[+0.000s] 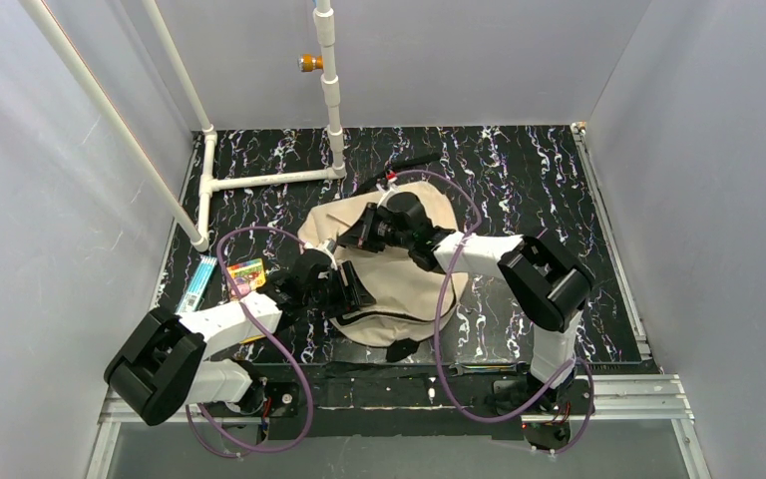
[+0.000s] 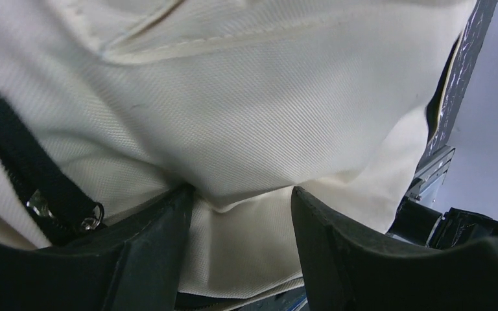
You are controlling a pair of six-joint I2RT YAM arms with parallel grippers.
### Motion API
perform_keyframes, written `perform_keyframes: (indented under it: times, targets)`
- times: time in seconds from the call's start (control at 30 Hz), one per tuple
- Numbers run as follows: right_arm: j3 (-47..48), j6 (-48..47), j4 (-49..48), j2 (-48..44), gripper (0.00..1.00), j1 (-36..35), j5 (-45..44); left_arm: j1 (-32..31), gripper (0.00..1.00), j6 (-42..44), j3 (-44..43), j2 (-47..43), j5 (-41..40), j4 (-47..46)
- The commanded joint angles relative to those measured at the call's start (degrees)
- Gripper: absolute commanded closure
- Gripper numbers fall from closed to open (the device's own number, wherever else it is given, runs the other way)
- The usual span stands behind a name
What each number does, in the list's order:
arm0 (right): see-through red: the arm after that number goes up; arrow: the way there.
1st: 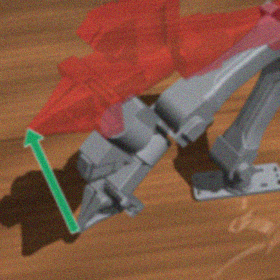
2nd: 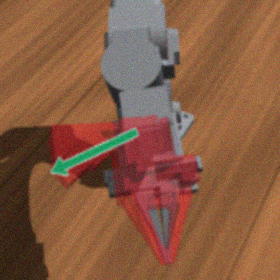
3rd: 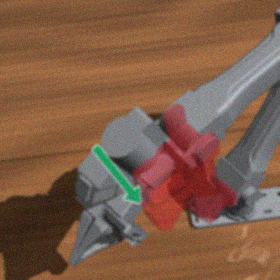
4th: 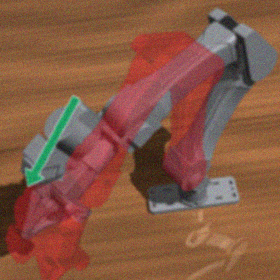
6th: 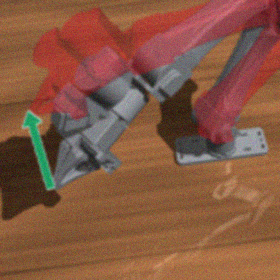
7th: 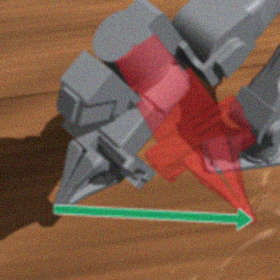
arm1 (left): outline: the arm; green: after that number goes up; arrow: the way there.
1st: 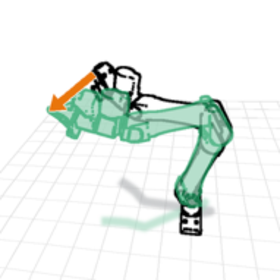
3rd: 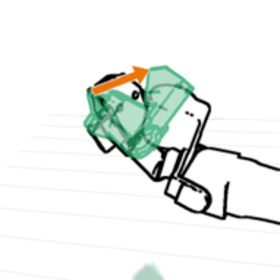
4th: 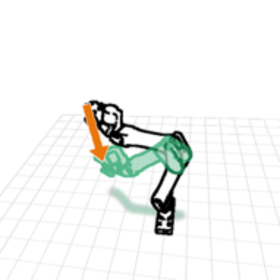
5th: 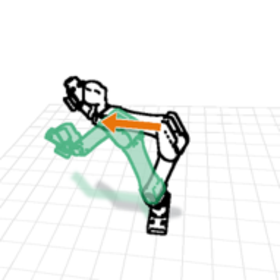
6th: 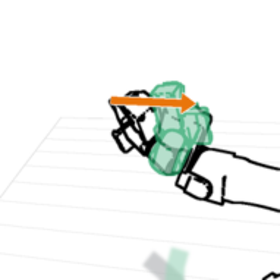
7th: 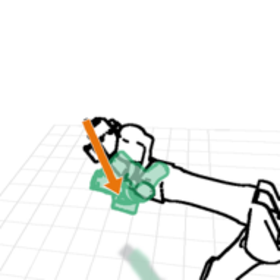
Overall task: Pack the student bag
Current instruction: Unzip the student bag at the center of the board.
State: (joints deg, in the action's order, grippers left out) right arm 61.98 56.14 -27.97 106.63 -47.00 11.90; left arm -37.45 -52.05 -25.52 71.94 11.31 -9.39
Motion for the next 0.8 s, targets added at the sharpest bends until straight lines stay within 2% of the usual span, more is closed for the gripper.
perform_keyframes:
  times: [0.0, 0.1, 0.2, 0.23, 0.37, 0.4, 0.43, 0.5, 0.57, 0.63, 0.77]
  targets:
    - [6.5, 4.9, -11.9, 1.6, 0.99, -2.5, -0.4, -0.2, 0.43, 1.3, 3.5, 1.0, -3.2, 5.7]
    - [8.9, 4.3, -11.7, 2.2, 0.99, -2.7, -0.9, -0.1, 0.42, 1.2, 3.8, 0.7, -3.4, 5.8]
    - [10.5, -2.6, -7.1, 1.9, 0.99, -1.9, 3.0, -0.1, 0.35, 1.4, 3.8, -1.4, -3.0, 6.0]
    - [11.1, -6.2, -3.2, 1.5, 0.91, -1.1, 5.0, -0.1, 0.33, 1.4, 3.5, -3.0, -2.9, 6.6]
    - [9.7, -25.0, 16.6, -5.1, 0.33, 2.4, 5.1, 0.0, 0.27, 2.1, 0.5, -11.5, -2.2, 12.9]
    - [10.3, -30.4, 22.0, -6.3, 0.26, 3.0, 4.3, 0.0, 0.25, 2.5, -0.6, -13.6, -2.2, 15.0]
    - [11.6, -35.4, 28.0, -7.0, 0.23, 4.0, 2.2, 0.1, 0.22, 2.7, -1.9, -15.3, -2.3, 17.7]
    - [11.7, -37.9, 34.1, -8.8, 0.16, 6.1, -2.2, 0.5, 0.18, 3.1, -4.7, -18.4, -3.3, 21.4]
    - [9.7, -37.4, 36.1, -11.1, 0.12, 8.7, -5.8, 1.5, 0.13, 3.0, -8.2, -20.3, -5.7, 26.4]
    - [6.6, -37.0, 37.4, -13.5, 0.04, 10.4, -8.8, 3.1, 0.12, 1.7, -11.8, -21.2, -8.8, 32.1]
    - [0.7, -36.4, 37.8, -16.2, 0.02, 12.4, -12.5, 7.5, 0.10, 1.1, -18.2, -19.0, -13.1, 37.6]
